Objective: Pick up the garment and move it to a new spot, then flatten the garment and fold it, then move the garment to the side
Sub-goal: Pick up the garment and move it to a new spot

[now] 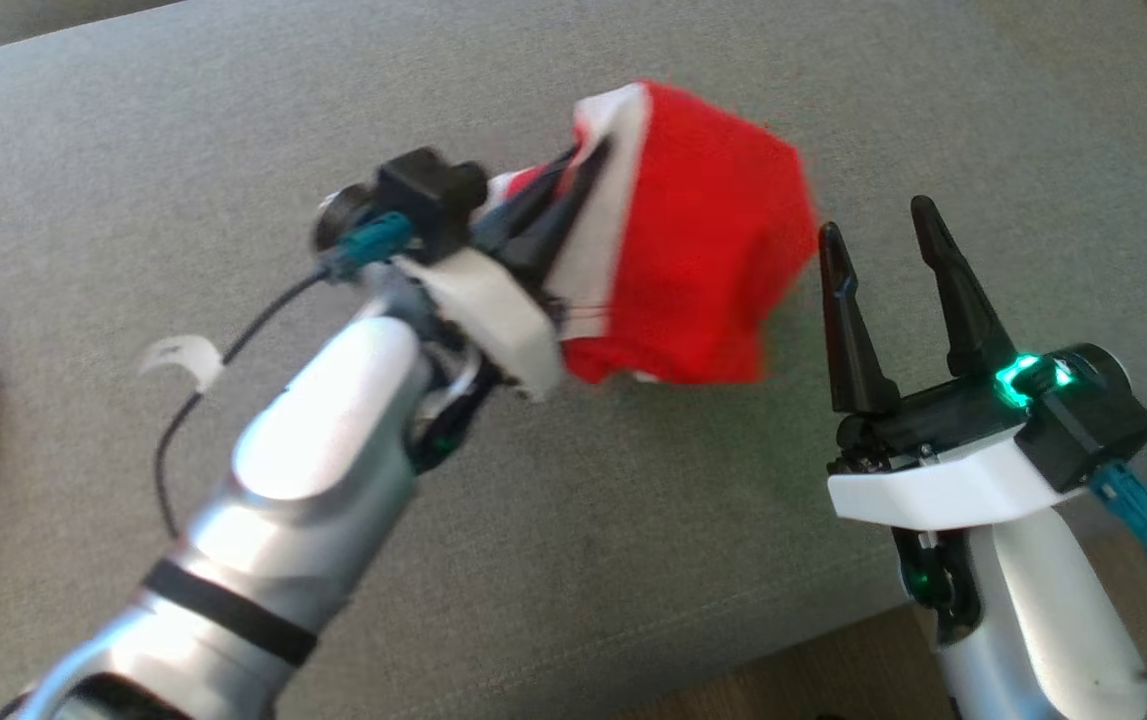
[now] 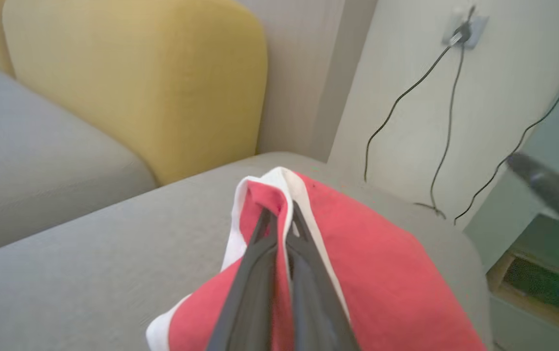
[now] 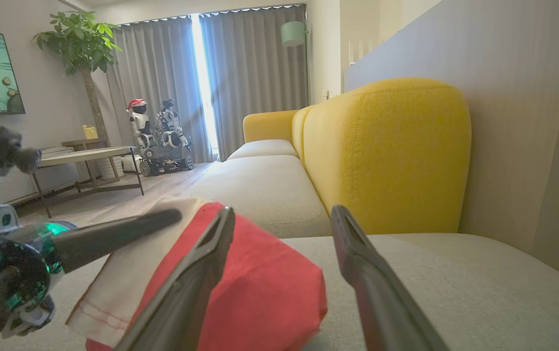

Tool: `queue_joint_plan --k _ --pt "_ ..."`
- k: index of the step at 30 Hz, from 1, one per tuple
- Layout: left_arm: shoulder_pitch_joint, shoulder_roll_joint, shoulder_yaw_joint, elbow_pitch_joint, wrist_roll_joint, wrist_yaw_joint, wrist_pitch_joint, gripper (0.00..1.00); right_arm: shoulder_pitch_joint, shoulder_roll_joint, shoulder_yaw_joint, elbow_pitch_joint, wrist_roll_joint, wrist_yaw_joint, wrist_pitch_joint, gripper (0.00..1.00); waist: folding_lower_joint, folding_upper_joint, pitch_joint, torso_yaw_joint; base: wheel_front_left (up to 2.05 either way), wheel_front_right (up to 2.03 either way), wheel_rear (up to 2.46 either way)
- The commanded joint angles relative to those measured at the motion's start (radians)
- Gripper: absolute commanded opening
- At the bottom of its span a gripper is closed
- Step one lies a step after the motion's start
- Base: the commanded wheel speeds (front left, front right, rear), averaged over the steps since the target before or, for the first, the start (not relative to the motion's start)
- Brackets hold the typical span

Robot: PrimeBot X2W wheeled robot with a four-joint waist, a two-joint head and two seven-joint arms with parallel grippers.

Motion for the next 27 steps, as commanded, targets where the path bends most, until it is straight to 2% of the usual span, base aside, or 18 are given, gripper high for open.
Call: queue_joint_plan --k 1,4,8,11,12,19,20,21,22,27 --pt "-0.053 0.041 0.032 0.01 -0.001 -0.003 0.007 0.0 -0.014 -0.002 0.016 -0.026 0.011 -0.001 -0.006 1.0 0.0 0.0 0.0 0.007 0.0 0.0 0.0" --pt "-0.061 0.052 0.062 0.053 -0.003 0.032 -0.005 0.0 -0.015 -0.002 0.015 -0.024 0.01 -0.001 -0.006 1.0 0.0 0.0 0.001 0.017 0.0 0.0 0.0" --pt "-0.084 0.054 0.146 0.075 -0.007 0.133 -0.031 0.0 -0.017 -0.002 0.01 -0.022 0.004 -0.001 -0.006 1.0 0.0 0.0 0.003 0.032 0.0 0.0 0.0" --pt "-0.097 0.05 0.185 0.059 0.009 0.182 -0.04 0.0 -0.017 -0.002 0.011 -0.02 -0.002 -0.001 -0.006 1.0 0.0 0.0 0.002 0.042 0.0 0.0 0.0" --pt "-0.097 0.04 0.188 0.045 0.026 0.19 -0.042 0.0 -0.016 -0.002 0.013 -0.019 -0.005 -0.001 -0.006 1.0 0.0 0.0 0.001 0.045 0.0 0.0 0.0" --pt "-0.045 -0.011 0.135 0.066 0.018 0.171 -0.043 0.0 -0.019 -0.002 0.026 -0.014 -0.007 -0.001 -0.006 1.0 0.0 0.0 0.002 0.035 0.0 0.0 0.0" --pt "-0.033 -0.017 0.119 0.081 0.008 0.166 -0.041 0.05 -0.022 -0.002 0.029 -0.013 -0.006 -0.001 -0.006 1.0 0.0 0.0 0.002 0.03 0.0 0.0 0.0" --pt "-0.021 -0.021 0.099 0.097 -0.005 0.157 -0.03 0.39 -0.024 -0.002 0.03 -0.012 -0.004 -0.001 -0.006 1.0 0.0 0.0 0.002 0.024 0.0 0.0 0.0" --pt "-0.013 -0.023 0.08 0.106 -0.019 0.147 -0.027 1.0 -0.025 -0.002 0.031 -0.012 -0.003 -0.001 -0.006 1.0 0.0 0.0 0.004 0.019 0.0 0.0 0.0" --pt "0.0 -0.026 -0.016 0.066 -0.112 0.138 -0.033 1.0 -0.025 -0.002 0.025 -0.012 0.004 -0.001 -0.006 1.0 0.0 0.0 0.009 0.005 0.0 0.0 0.0"
